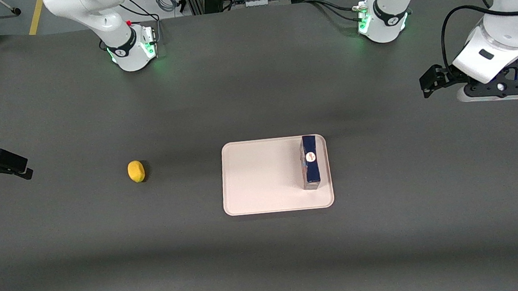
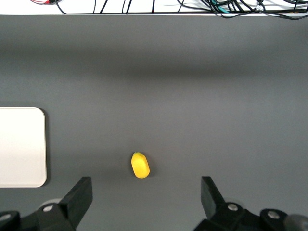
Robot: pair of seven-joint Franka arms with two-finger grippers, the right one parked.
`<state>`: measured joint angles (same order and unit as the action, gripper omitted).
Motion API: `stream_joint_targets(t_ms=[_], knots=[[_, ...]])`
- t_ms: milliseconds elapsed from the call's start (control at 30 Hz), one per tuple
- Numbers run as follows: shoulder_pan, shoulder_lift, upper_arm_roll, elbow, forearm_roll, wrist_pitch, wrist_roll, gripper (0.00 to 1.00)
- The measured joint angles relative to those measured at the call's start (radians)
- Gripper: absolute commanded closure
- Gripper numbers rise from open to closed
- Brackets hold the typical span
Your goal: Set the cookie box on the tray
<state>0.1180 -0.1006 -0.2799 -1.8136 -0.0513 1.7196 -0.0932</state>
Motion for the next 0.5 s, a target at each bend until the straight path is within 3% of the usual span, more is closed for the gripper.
stream_joint_targets(t_ms=[500], knots=[[-0.024, 0.012, 0.0, -0.011, -0.042, 0.002, 0.0, 0.0]])
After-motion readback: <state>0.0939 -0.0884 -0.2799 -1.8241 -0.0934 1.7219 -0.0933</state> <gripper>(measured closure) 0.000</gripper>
